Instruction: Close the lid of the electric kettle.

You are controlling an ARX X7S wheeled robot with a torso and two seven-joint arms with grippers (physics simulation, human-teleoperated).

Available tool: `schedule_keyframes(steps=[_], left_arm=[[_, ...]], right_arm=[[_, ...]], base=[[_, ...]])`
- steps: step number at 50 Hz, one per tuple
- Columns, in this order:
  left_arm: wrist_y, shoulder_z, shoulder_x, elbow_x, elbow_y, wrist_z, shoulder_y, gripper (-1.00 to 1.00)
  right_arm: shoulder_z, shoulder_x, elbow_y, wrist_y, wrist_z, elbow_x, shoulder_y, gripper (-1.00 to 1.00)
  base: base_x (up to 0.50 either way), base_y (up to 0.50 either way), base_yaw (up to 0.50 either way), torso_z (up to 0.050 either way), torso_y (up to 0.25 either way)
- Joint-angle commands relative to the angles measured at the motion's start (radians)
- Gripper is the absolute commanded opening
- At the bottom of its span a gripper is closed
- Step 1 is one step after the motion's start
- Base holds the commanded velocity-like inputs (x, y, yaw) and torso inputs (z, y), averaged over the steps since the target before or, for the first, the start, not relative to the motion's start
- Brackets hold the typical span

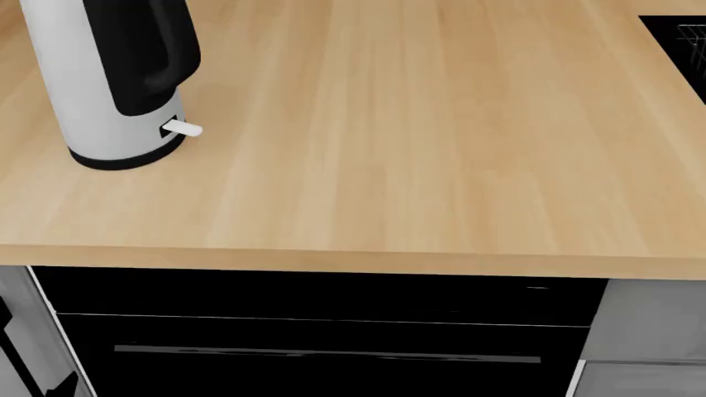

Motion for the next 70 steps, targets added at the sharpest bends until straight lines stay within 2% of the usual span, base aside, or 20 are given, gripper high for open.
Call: schedule_keyframes(steps=[1,14,57,61,70], left_arm=[[0.005,0.01,-0.009,-0.009,-0.009,-0.01,-0.004,1.0],[0.007,0.052,-0.05,-0.065,0.007,-0.047,0.002,1.0],[0.02,0.119,-0.109,-0.111,0.02,-0.101,0.012,1.0],[-0.057,0.123,-0.115,-0.104,0.063,-0.126,0.017,1.0],[-0.314,0.148,-0.156,-0.113,0.339,-0.143,0.023,1.0]], right_arm=[[-0.064,0.054,0.01,-0.007,0.062,0.054,0.006,1.0],[-0.089,0.073,0.003,-0.005,0.082,0.073,0.003,1.0],[-0.155,0.119,-0.003,-0.001,0.137,0.099,0.005,1.0],[-0.167,0.125,-0.056,0.048,0.143,0.099,-0.008,1.0],[-0.15,0.176,-0.285,0.256,0.184,0.083,-0.016,1.0]], base=[[0.0,0.0,0.0,0.0,0.0],[0.0,0.0,0.0,0.0,0.0],[0.0,0.0,0.0,0.05,0.0],[0.0,0.0,0.0,0.007,0.0],[0.0,0.0,0.0,0.0,0.0]])
